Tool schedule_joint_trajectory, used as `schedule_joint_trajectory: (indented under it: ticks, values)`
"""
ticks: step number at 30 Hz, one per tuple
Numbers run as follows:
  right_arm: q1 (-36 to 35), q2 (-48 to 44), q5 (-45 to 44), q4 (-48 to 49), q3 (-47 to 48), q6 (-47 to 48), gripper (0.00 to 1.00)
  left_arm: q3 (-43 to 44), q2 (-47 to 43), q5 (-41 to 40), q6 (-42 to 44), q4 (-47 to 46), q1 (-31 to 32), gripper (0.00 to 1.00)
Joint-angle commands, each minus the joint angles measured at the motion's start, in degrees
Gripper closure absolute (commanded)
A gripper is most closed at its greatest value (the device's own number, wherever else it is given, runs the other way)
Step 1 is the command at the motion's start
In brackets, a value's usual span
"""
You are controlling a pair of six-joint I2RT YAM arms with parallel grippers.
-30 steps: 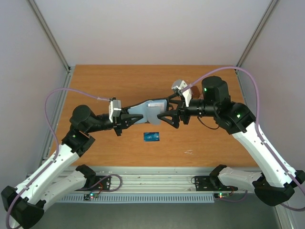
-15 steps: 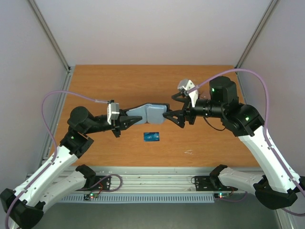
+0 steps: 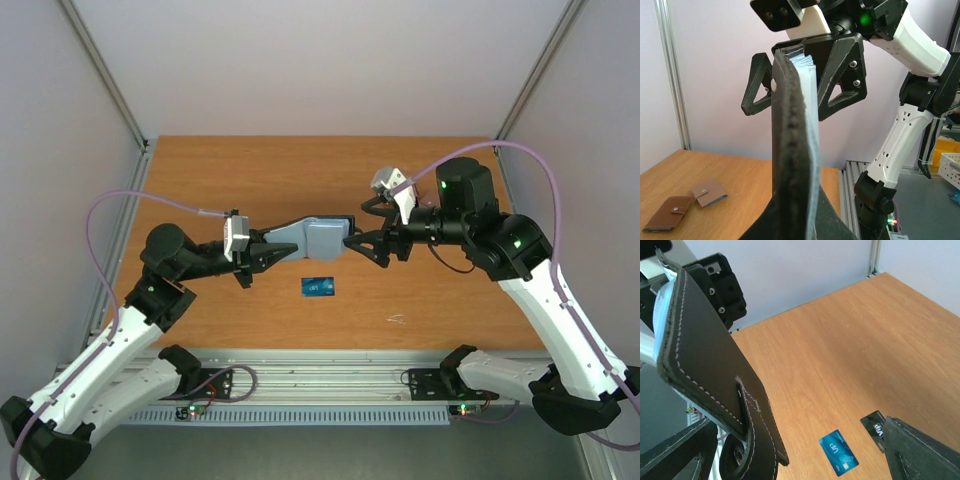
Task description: Take the credit cards out of the card holder
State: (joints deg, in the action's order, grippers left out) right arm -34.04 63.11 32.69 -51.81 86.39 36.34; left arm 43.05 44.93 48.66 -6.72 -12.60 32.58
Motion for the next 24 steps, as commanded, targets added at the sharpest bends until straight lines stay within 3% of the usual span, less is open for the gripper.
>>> schedule_joint_trajectory:
  ticks: [1,18,20,22,24]
  values:
    - [0.29,1.98,1.39,-2.95,2.73,1.02,0.10,0.46,-0.93,0.52,1.45,-3.57,-0.12,1.00]
    - [0.29,8.75,14.37,3.24,3.04,-4.65,0.21,-0.34,-0.67,-0.05,1.32,-2.05,-0.11,1.00]
    - [0.36,9.31,16.04,3.83,3.44,-5.31,0.32,-0.63,-0.74,-1.03,0.41,-1.99,-0.13,1.00]
    - [0.32,9.68,17.73,3.80,3.77,-5.67,0.55,-0.86,-0.78,-2.41,-0.52,-2.16,-0.14,1.00]
    - [0.29,9.70,18.91,2.83,3.95,-4.71,0.71,-1.14,-0.84,-4.59,-2.09,-2.37,-0.15,1.00]
